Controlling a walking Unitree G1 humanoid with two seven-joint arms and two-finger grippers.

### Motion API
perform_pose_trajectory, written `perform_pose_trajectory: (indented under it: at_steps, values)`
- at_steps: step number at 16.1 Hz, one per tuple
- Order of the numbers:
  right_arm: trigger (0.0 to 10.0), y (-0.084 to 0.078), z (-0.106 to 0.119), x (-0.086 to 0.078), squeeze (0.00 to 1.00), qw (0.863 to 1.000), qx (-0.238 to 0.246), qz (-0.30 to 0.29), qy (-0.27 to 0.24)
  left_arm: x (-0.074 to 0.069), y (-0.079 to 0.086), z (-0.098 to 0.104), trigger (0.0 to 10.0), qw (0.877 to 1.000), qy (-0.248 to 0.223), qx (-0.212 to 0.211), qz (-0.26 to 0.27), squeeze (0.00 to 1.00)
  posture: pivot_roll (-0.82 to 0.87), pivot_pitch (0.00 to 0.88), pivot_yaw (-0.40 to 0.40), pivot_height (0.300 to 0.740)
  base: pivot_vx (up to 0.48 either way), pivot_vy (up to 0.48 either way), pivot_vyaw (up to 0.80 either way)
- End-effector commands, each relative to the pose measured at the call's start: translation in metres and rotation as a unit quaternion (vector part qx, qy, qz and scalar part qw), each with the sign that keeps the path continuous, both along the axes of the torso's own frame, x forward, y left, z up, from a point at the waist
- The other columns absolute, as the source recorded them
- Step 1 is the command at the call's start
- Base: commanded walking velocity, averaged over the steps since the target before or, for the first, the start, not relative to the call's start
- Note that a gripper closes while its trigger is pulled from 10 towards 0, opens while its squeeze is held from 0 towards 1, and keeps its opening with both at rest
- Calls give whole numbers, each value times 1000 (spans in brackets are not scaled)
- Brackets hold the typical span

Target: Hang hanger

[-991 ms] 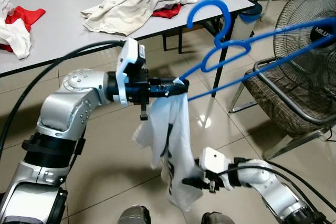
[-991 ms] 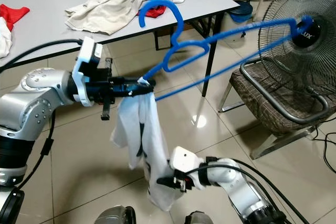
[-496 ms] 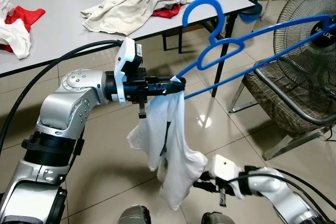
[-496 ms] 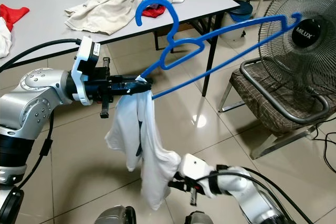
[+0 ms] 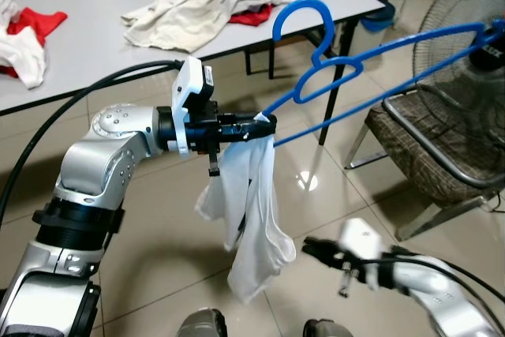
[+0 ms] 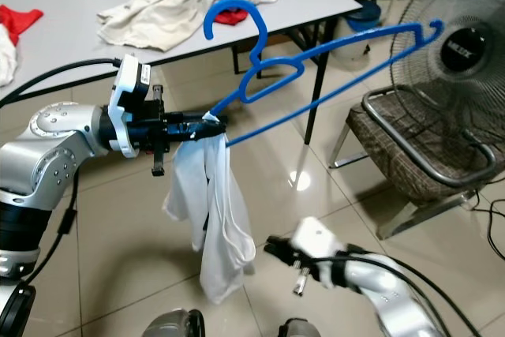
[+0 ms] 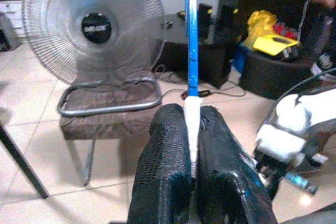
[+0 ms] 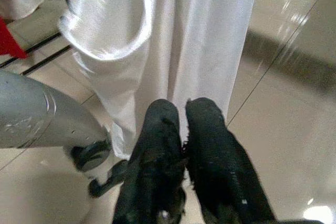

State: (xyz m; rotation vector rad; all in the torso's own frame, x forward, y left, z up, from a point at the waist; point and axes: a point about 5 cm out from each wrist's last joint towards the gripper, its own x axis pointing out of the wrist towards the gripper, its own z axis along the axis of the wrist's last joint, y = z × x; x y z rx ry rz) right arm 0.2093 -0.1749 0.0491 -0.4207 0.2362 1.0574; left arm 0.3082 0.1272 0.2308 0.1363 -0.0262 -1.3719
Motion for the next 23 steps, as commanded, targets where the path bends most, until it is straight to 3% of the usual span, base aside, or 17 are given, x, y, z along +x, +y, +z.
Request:
perform_pose_trajectory:
  at_steps: [1,3,4,7,20,21,22,23]
  values:
    - [10000,-1,5,-1,1000,1000,4,3,-20,1,0,0,0,1000,-10,5,4,0,23,95,92,740,0,0,0]
    - [10000,-2,11,-4,1000,999,-4,6,-46,1,-2,-1,0,1000,-10,4,4,0,15,96,92,740,0,0,0]
    - [10000,-2,24,-1,1000,996,-2,-4,-94,2,-5,-1,0,1000,-10,0,2,0,10,97,91,740,0,0,0]
    - [10000,7,37,-3,1000,992,13,12,-127,4,-6,-1,0,1000,-12,-1,2,0,12,95,89,740,0,0,0]
    - [10000,31,42,-1,1000,988,13,66,-137,4,-5,-2,0,1000,-15,2,5,0,19,83,85,740,0,0,0]
    - [10000,34,40,0,392,988,3,77,-134,5,-5,-2,0,1000,-15,2,4,0,19,86,89,740,0,0,0]
    - [10000,37,38,2,0,988,-3,89,-128,5,-6,-2,0,1000,-15,1,3,0,19,86,89,740,0,0,0]
    - [10000,42,37,5,0,988,-4,97,-121,5,-7,-2,0,1000,-15,2,3,0,22,91,92,740,0,0,0]
